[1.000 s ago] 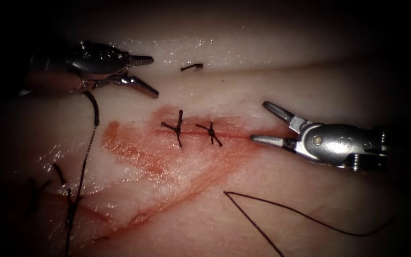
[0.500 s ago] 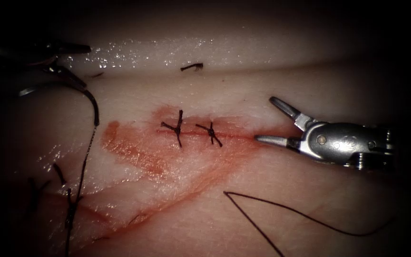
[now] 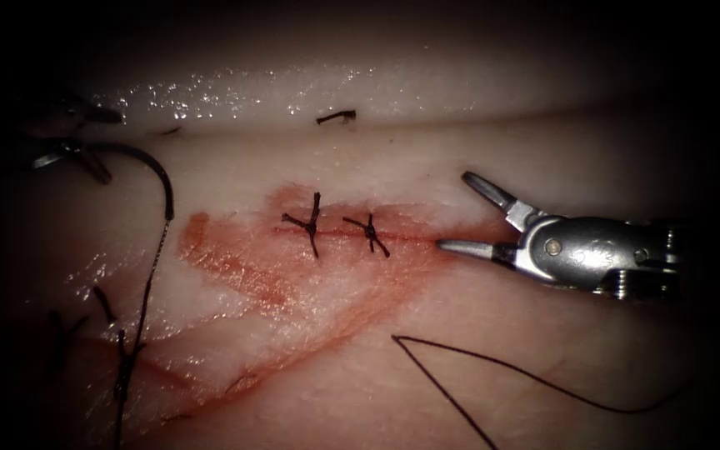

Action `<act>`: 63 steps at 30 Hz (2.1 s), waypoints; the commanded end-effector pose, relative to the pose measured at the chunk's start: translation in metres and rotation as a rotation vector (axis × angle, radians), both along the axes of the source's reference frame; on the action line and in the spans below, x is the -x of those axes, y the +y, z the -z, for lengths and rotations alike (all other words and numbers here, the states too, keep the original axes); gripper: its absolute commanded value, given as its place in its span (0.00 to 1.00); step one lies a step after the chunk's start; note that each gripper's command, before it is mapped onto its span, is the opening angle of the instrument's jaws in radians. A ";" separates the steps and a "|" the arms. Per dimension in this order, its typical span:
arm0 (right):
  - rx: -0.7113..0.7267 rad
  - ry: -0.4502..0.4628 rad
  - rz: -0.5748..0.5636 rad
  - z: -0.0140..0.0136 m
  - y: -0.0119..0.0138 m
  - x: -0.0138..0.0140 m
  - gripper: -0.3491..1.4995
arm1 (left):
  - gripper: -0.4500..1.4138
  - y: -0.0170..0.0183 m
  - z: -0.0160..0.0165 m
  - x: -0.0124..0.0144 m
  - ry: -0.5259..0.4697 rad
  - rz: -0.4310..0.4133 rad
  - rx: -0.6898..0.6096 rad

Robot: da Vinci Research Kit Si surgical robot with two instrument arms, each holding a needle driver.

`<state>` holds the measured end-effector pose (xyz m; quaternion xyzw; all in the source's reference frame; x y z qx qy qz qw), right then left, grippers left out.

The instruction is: Wound Closure

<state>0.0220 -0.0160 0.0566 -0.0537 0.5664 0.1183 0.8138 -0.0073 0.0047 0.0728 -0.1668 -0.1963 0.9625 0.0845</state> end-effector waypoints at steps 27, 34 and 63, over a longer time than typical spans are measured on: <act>-0.011 0.028 -0.001 0.0030 0.0005 0.0013 0.42 | 0.00 0.0021 0.0103 0.0113 -0.210 0.220 0.106; 0.003 0.026 -0.042 0.0029 0.0007 0.0025 0.42 | 0.00 0.0029 0.0131 0.0180 -0.417 0.223 0.211; 0.047 0.250 -0.185 0.0052 0.0017 0.0003 0.79 | 0.00 -0.0023 0.0071 0.0293 -1.059 0.381 0.191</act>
